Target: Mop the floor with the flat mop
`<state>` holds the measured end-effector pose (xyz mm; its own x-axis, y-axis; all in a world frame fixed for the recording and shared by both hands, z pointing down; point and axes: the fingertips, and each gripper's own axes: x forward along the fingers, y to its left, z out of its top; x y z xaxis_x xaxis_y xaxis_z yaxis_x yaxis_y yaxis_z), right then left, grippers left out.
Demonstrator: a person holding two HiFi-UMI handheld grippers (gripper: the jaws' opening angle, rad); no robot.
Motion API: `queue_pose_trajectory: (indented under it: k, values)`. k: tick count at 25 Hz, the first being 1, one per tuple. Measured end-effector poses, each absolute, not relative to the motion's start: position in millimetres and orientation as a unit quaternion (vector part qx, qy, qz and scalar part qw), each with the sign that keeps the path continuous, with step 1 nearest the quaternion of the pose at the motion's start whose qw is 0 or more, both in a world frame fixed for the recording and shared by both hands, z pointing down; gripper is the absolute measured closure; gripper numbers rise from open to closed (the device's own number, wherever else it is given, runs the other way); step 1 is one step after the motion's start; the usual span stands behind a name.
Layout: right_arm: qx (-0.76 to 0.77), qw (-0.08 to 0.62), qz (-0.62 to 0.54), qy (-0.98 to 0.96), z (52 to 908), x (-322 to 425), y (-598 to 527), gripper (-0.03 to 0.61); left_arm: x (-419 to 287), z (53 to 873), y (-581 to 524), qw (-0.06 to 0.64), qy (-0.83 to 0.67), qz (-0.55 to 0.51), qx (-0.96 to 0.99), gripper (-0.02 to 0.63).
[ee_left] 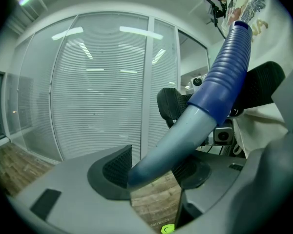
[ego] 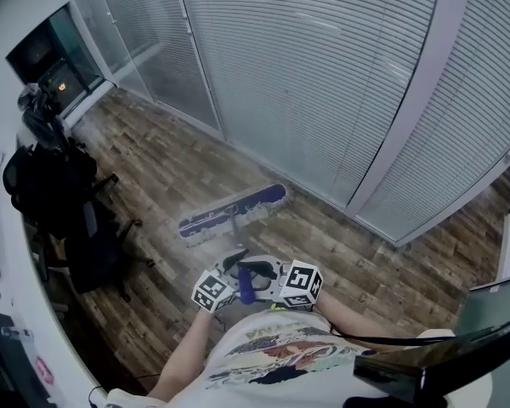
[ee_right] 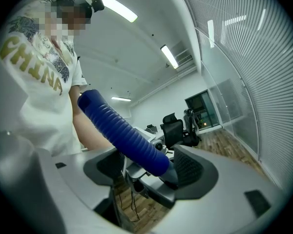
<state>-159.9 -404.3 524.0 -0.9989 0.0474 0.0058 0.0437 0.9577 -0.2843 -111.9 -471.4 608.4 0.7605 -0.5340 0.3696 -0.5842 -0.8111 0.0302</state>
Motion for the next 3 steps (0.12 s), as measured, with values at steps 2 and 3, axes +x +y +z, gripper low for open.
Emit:
queue_pose_trajectory:
  k: [2, 3]
  values:
    - [-0.022, 0.004, 0.142, -0.99, 522.9, -157.5, -406.9, 0.282, -109.5, 607.7, -474.1, 0.07, -0.298, 0.174, 0.936, 0.391]
    - [-0.021, 0.003, 0.141, -0.99, 522.3, -156.2, -408.3, 0.282, -108.2, 607.3, -475.5, 0.069, -0.298, 0.174, 0.936, 0.391]
